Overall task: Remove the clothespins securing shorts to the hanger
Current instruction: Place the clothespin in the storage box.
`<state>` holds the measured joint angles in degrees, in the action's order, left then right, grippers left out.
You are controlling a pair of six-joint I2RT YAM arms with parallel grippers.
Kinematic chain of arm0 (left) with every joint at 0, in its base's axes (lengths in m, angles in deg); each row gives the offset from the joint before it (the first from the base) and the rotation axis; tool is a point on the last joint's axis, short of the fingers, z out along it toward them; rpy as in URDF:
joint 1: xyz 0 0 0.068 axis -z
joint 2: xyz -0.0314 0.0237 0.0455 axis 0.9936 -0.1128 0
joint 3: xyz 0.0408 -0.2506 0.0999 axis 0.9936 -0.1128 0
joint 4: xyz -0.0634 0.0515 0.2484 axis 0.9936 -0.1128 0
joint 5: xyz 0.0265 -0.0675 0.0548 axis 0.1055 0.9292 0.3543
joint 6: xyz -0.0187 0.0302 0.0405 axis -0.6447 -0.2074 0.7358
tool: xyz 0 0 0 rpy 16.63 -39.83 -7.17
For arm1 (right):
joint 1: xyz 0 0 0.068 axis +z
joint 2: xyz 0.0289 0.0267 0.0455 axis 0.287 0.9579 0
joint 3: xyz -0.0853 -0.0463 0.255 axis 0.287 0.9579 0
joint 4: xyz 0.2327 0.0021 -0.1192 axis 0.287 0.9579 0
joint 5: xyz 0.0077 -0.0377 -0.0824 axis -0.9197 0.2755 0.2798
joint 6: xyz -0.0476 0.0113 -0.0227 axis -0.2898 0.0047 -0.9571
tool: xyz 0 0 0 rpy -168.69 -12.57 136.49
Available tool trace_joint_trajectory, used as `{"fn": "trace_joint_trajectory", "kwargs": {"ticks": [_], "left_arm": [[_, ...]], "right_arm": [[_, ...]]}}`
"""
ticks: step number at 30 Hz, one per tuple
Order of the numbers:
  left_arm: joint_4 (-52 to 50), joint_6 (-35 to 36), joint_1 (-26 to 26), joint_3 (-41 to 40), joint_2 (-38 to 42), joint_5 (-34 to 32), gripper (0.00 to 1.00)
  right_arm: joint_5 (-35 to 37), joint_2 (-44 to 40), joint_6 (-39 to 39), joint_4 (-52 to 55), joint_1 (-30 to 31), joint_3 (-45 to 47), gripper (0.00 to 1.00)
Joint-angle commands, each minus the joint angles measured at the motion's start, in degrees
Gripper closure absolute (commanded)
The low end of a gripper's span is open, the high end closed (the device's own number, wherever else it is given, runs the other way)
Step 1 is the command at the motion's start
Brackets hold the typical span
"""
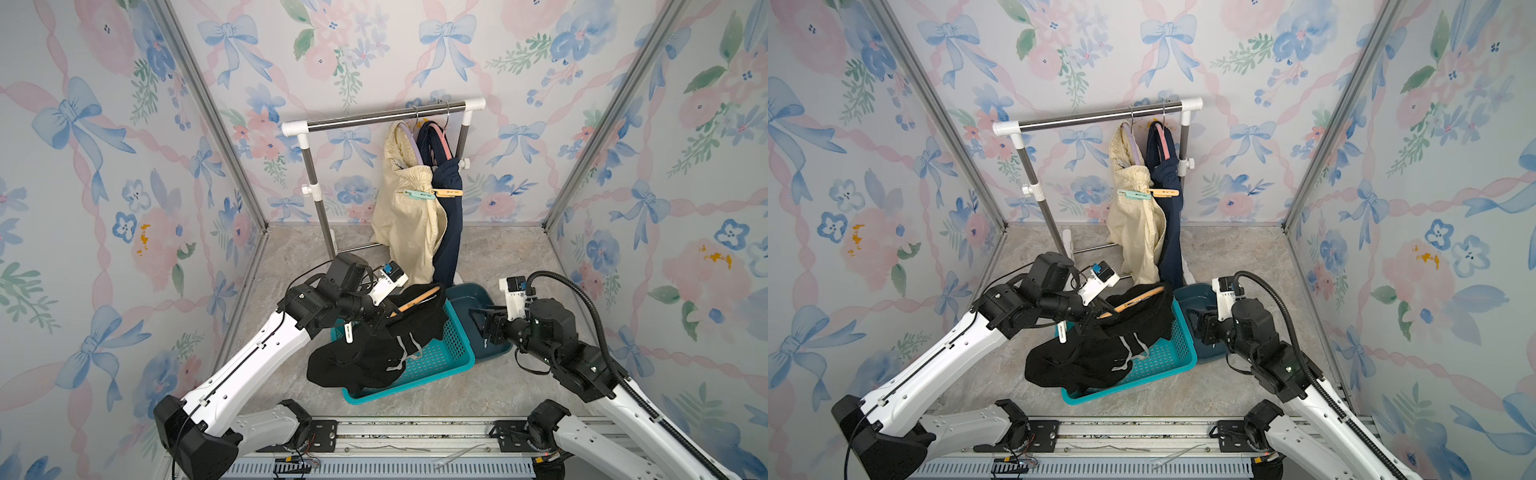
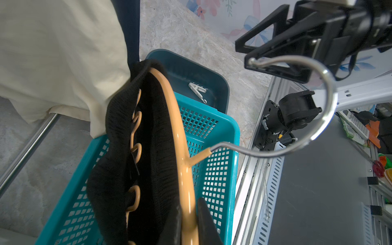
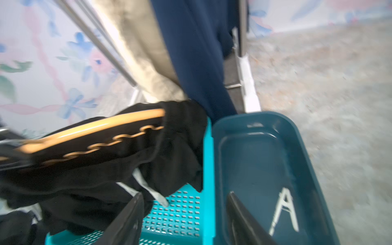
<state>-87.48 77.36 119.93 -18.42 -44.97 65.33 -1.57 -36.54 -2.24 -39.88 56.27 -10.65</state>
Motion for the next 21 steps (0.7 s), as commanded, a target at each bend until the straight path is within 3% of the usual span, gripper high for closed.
{"fn": "trace_joint_trajectory", "kwargs": {"ticks": [1, 4, 7, 21], "left_arm": [[2.0, -1.5, 0.2, 2.8, 0.9, -0.1, 1.0], [2.0, -2.3, 0.2, 3.5, 0.4, -0.3, 1.0], [2.0, -2.4, 0.2, 3.7, 0.0, -0.2, 1.0], [2.0, -2.5, 0.3, 4.4, -2.1, 1.9, 1.0]], "right_arm": [[8.5, -0.3, -3.8, -6.3, 7.5, 1.8, 0.41], [16.3, 0.2, -9.1, -12.6, 16.1, 2.9, 0.43], [18.0, 1.8, -12.7, -19.8, 20.6, 3.8, 0.43], [13.7, 16.3, -11.2, -38.7, 22.2, 2.8, 0.41]]}}
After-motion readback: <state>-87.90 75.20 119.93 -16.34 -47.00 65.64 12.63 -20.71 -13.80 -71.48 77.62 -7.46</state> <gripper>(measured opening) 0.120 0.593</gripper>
